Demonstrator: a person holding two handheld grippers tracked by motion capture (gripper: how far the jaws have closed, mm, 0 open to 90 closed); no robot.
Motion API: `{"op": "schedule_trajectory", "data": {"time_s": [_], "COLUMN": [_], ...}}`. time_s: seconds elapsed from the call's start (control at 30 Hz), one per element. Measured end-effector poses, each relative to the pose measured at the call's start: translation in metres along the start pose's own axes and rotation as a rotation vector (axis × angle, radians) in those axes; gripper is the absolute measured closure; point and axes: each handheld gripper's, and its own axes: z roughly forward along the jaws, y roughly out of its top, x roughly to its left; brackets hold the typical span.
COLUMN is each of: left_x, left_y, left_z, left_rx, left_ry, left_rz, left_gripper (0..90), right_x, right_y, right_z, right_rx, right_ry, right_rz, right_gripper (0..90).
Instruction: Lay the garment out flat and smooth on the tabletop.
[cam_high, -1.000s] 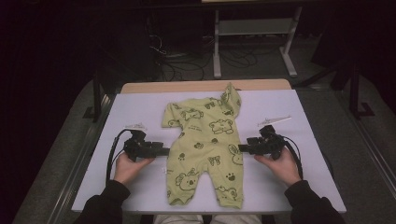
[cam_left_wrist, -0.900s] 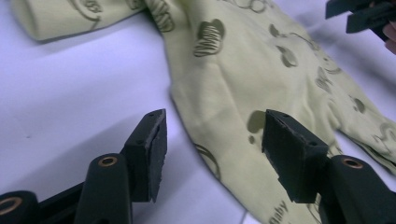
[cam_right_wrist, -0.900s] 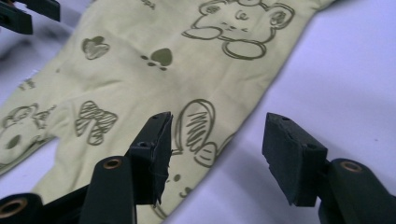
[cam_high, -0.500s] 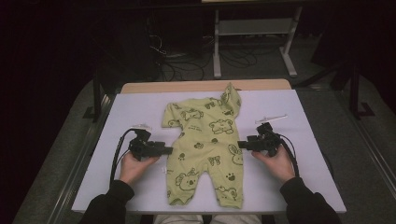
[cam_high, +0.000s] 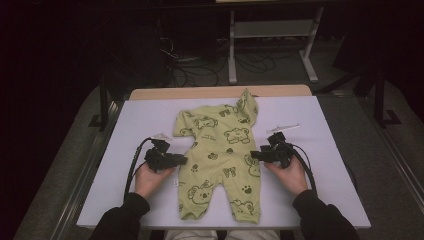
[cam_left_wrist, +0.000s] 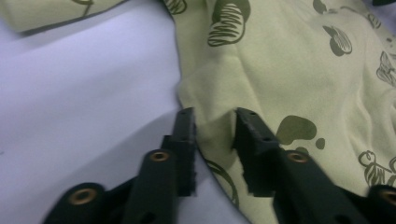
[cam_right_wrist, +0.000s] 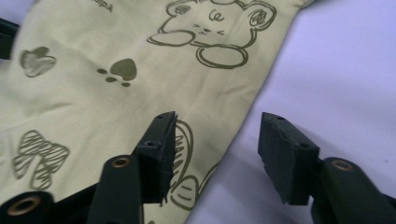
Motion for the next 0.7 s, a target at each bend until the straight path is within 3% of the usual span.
{"op": "schedule_trajectory", "data": {"time_s": [0.07,0.23,0.33,0.4,0.57,0.7], "left_x": [-0.003,-0.011,-0.011,-0.011,-0.01,-0.011], "left_y": [0.001,0.004,0.005,0.005,0.005,0.005], "left_z": [0.002,0.003,0.001,-0.002,-0.002,-0.002], "left_rx": [0.012,0.023,0.026,0.023,0.028,0.029], "left_ry": [0.005,0.047,0.058,0.056,0.064,0.057], "left_rz": [0.014,0.057,0.062,0.06,0.064,0.068], "left_gripper": [83.0,87.3,87.6,87.8,87.8,87.8], "right_x": [0.002,0.008,0.009,0.01,0.007,0.009], "right_y": [0.0,0.0,0.0,0.001,0.001,0.001], "right_z": [0.005,0.007,0.007,0.006,-0.002,-0.005], "right_rx": [0.025,0.017,0.021,0.03,0.019,0.029], "right_ry": [-0.027,-0.102,-0.061,-0.079,-0.095,-0.131], "right_rz": [0.009,-0.019,-0.006,-0.022,0.01,0.003], "right_gripper": [50.4,74.2,86.0,87.0,87.3,87.4]}}
